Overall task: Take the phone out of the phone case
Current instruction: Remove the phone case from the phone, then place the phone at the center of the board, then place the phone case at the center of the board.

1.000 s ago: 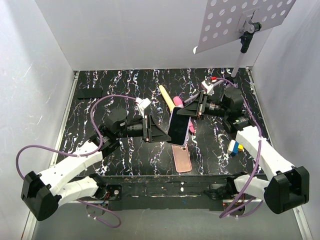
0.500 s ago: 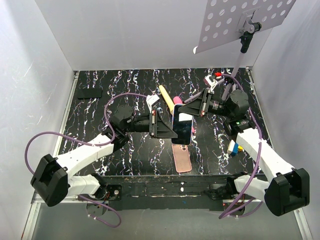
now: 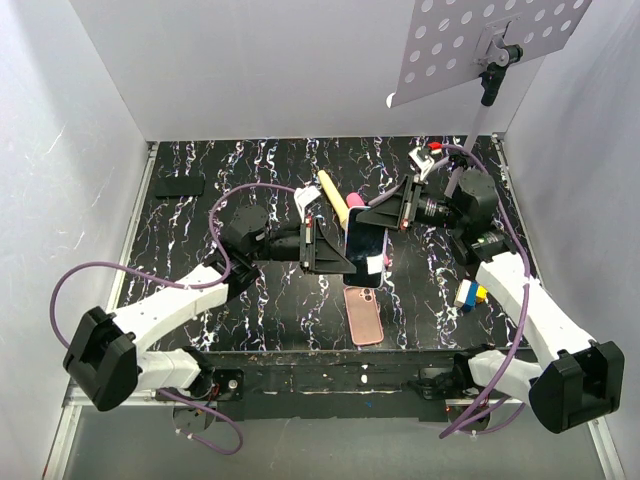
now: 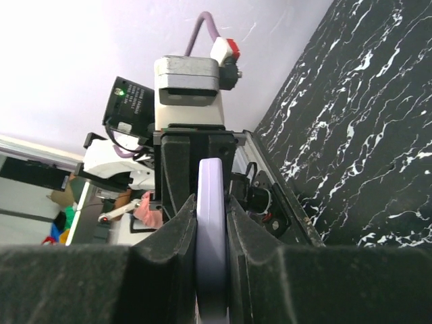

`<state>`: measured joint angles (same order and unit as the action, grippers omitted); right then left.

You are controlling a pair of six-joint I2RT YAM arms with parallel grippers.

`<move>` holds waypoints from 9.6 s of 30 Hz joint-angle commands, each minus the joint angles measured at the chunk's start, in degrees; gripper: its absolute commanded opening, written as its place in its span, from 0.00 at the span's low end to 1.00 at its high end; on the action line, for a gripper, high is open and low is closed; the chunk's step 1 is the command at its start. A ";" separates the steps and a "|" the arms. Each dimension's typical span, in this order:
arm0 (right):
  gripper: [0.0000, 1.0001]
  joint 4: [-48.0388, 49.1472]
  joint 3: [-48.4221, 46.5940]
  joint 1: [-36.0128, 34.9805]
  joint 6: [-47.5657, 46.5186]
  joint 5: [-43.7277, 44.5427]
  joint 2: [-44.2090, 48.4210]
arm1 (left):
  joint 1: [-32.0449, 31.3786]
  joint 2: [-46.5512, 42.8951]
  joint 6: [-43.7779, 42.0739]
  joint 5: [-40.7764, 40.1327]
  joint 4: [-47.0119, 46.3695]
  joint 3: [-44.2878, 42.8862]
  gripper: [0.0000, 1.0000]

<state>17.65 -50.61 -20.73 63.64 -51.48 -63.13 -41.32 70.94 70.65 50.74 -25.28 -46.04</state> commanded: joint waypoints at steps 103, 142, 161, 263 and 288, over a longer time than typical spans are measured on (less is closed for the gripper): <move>0.01 -44.10 -3.97 -11.61 -32.87 33.29 12.49 | 23.73 -10.65 -7.37 -65.40 43.84 -4.33 0.00; 0.01 -47.27 0.25 -11.61 -28.48 32.06 27.01 | 54.86 38.04 8.71 -65.07 -13.57 -0.71 0.00; 0.01 -46.92 1.39 -11.61 -26.55 31.36 28.24 | 52.48 41.12 13.81 -65.15 -13.66 -0.81 0.09; 0.63 -15.27 22.05 -32.18 -2.90 33.72 -6.04 | 31.92 -34.81 -20.11 -23.85 45.40 8.60 0.98; 0.86 -62.82 -4.30 -32.18 -28.47 72.65 35.43 | 31.48 -40.52 -42.95 -36.93 52.17 -20.30 0.98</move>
<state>-37.89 -47.90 -52.69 41.36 8.14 -33.76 -9.45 32.88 36.88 20.75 24.97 -58.78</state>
